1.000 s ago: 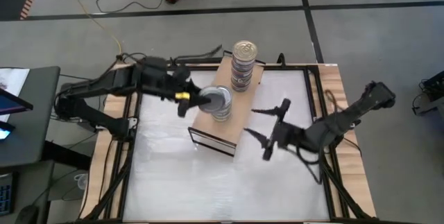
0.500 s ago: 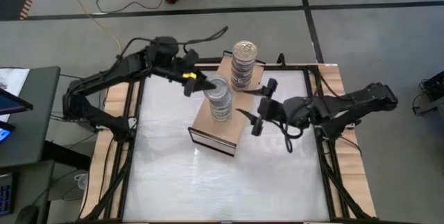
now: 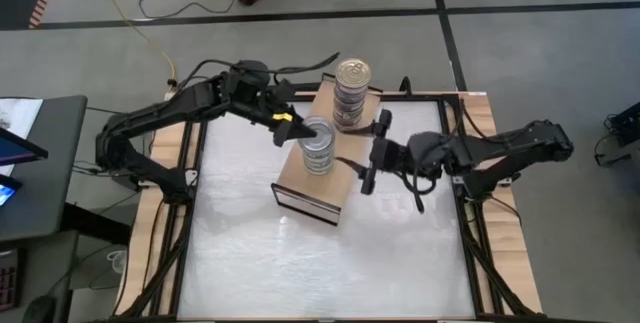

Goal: Stack canned seafood by type on shelf
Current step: Stack the green tuna can on top of the stacked green tuna can on the shelf

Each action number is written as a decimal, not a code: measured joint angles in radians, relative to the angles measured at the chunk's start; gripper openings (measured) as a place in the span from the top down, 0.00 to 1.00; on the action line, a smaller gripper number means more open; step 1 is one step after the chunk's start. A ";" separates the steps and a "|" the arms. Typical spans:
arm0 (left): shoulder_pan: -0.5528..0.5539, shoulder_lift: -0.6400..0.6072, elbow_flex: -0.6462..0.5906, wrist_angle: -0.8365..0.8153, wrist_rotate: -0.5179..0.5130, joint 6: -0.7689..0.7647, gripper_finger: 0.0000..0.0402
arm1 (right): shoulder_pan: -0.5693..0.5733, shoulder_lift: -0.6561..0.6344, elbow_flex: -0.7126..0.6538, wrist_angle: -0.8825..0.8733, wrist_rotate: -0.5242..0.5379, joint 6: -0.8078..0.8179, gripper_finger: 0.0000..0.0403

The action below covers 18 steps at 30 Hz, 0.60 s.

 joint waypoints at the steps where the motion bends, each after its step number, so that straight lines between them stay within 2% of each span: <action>1: 0.001 0.007 -0.001 -0.002 -0.005 0.000 0.66 | -0.010 0.000 0.000 0.010 -0.017 0.001 0.24; 9: -0.003 0.043 0.001 0.012 0.002 -0.005 0.66 | -0.051 0.009 0.000 0.076 -0.112 -0.023 0.24; 18: -0.003 0.043 0.001 0.002 -0.018 -0.009 0.61 | -0.069 0.042 0.000 0.095 -0.115 -0.042 0.24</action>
